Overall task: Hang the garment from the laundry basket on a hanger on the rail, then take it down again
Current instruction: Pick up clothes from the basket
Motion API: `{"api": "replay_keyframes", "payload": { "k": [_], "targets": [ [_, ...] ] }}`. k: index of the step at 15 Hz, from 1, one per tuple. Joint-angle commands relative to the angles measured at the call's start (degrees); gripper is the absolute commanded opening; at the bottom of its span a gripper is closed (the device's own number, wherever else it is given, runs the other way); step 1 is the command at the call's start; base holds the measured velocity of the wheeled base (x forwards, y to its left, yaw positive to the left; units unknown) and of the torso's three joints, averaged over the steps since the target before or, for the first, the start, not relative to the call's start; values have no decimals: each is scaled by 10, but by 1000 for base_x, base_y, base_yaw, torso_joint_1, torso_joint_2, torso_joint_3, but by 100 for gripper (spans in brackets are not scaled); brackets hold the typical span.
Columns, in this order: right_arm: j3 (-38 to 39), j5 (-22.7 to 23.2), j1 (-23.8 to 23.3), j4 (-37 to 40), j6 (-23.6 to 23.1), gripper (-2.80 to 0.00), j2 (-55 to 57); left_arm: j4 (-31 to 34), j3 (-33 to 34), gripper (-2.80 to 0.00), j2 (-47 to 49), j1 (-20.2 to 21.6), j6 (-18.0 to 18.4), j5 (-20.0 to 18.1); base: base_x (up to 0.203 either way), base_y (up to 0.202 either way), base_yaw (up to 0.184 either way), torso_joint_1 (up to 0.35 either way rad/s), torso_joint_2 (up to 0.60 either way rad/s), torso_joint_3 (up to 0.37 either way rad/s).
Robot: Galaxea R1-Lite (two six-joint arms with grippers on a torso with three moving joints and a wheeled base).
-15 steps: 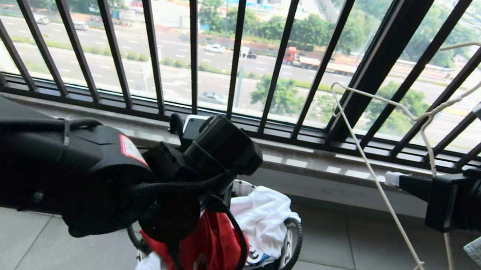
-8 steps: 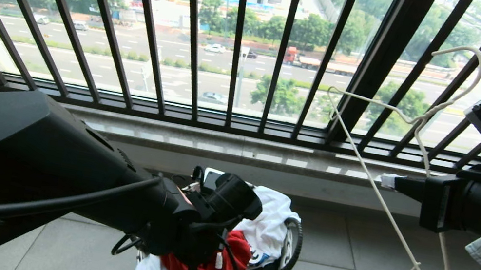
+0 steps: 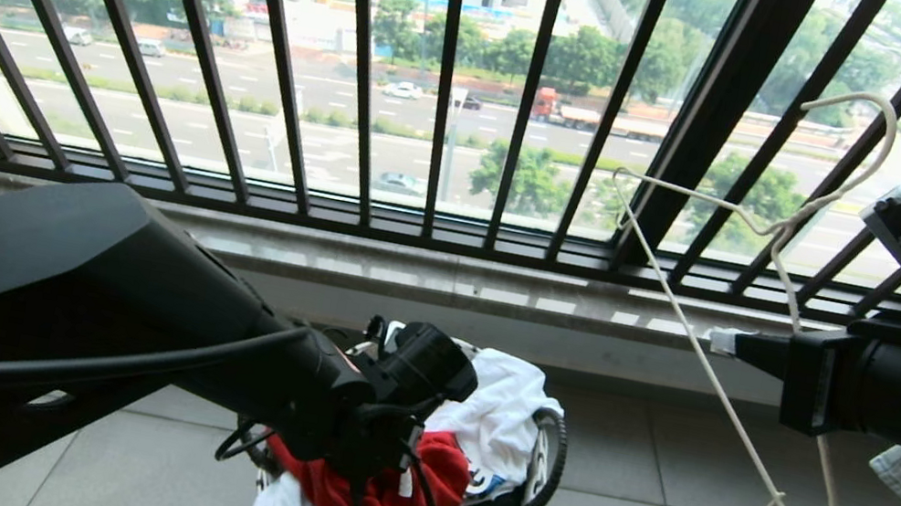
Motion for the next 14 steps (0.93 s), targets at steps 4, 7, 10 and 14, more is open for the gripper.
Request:
{"api": "replay_keyframes", "payload": {
  "k": [4, 7, 10, 14],
  "targets": [
    [0, 0, 0, 0, 0, -280, 3, 10, 8, 0, -49, 6, 28, 2, 0, 0, 0, 0, 0, 0],
    [0, 0, 0, 0, 0, -280, 3, 10, 8, 0, -60, 6, 60, 5, 0, 0, 0, 0, 0, 0],
    [0, 0, 0, 0, 0, -280, 3, 10, 11, 0, -79, 5, 105, 4, 0, 0, 0, 0, 0, 0],
    [0, 0, 0, 0, 0, -280, 3, 9, 9, 0, -76, 4, 249, -3, 0, 0, 0, 0, 0, 0]
  ]
}}
